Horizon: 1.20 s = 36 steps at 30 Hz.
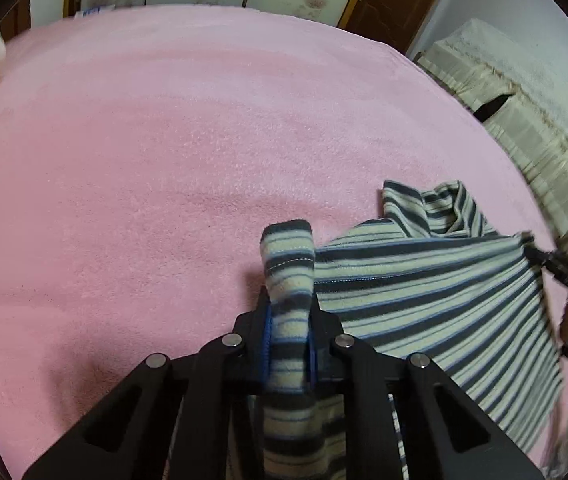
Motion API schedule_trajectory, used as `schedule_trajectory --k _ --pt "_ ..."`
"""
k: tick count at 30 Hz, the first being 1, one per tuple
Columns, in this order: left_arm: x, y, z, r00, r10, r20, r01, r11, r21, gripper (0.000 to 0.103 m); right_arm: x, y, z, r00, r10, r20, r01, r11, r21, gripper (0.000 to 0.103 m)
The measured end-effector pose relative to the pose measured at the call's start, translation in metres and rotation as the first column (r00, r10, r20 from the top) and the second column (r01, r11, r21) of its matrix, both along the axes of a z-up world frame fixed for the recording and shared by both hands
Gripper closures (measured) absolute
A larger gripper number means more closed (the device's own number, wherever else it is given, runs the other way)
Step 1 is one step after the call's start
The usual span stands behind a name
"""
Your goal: Fold small clothes
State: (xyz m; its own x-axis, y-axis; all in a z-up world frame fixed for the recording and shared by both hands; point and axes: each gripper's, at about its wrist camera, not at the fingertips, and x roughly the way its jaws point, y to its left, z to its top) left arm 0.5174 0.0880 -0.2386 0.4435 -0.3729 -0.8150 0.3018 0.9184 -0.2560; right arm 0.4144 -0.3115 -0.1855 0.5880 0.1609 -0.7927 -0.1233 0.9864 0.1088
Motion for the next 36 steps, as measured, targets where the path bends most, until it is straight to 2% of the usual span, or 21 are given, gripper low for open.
schedule_trajectory --k 3,10,12,15,19,23,26,28,29,30,31,33,36 --pt "-0.008 -0.006 0.006 0.999 0.018 0.050 -0.021 0.998 0.052 0.094 -0.003 0.006 0.003 0.999 -0.028 0.036 0.028 0.999 -0.016 0.099" --pt "-0.022 -0.007 0.025 0.983 0.099 0.157 -0.110 0.992 0.062 0.094 -0.007 0.013 0.030 0.981 -0.120 0.154 0.126 0.992 -0.030 0.099" --pt "-0.023 -0.005 0.025 0.976 0.125 0.179 -0.135 0.990 0.047 0.094 -0.003 0.014 0.029 0.978 -0.140 0.156 0.150 0.987 -0.051 0.099" --pt "-0.030 0.004 0.031 0.958 0.180 0.223 -0.176 0.984 -0.037 0.094 0.000 0.014 0.026 0.972 -0.170 0.163 0.180 0.982 -0.049 0.099" --pt "-0.037 0.004 0.037 0.949 0.165 0.268 -0.163 0.986 -0.033 0.094 -0.009 0.015 0.032 0.964 -0.165 0.208 0.178 0.983 -0.042 0.099" --pt "-0.034 0.005 0.038 0.945 0.181 0.271 -0.182 0.983 -0.022 0.094 -0.009 0.014 0.029 0.959 -0.184 0.218 0.202 0.978 -0.061 0.099" --pt "-0.022 -0.004 0.027 0.948 0.204 0.246 -0.218 0.975 0.032 0.089 -0.001 0.013 0.020 0.956 -0.216 0.197 0.234 0.970 -0.069 0.099" --pt "-0.011 -0.005 0.014 0.953 0.232 0.194 -0.254 0.962 0.096 0.075 0.009 0.014 0.006 0.963 -0.230 0.139 0.244 0.964 -0.102 0.096" --pt "-0.006 -0.003 0.006 0.951 0.263 0.161 -0.285 0.949 0.132 0.072 0.012 0.011 0.001 0.964 -0.242 0.112 0.255 0.960 -0.114 0.094" --pt "-0.003 -0.001 0.002 0.949 0.286 0.135 -0.304 0.942 0.141 0.063 0.014 0.009 -0.002 0.961 -0.262 0.088 0.271 0.955 -0.119 0.091" --pt "-0.001 0.006 0.001 0.943 0.316 0.106 -0.328 0.937 0.119 0.059 0.015 0.005 -0.003 0.955 -0.288 0.070 0.294 0.950 -0.106 0.085" --pt "-0.005 0.017 0.009 0.929 0.355 0.107 -0.364 0.928 0.079 0.059 0.006 -0.007 0.008 0.937 -0.338 0.091 0.343 0.938 -0.051 0.077" --pt "-0.023 0.036 0.037 0.902 0.405 0.151 -0.411 0.912 0.008 0.058 -0.009 -0.017 0.029 0.922 -0.367 0.125 0.370 0.929 -0.006 0.074"
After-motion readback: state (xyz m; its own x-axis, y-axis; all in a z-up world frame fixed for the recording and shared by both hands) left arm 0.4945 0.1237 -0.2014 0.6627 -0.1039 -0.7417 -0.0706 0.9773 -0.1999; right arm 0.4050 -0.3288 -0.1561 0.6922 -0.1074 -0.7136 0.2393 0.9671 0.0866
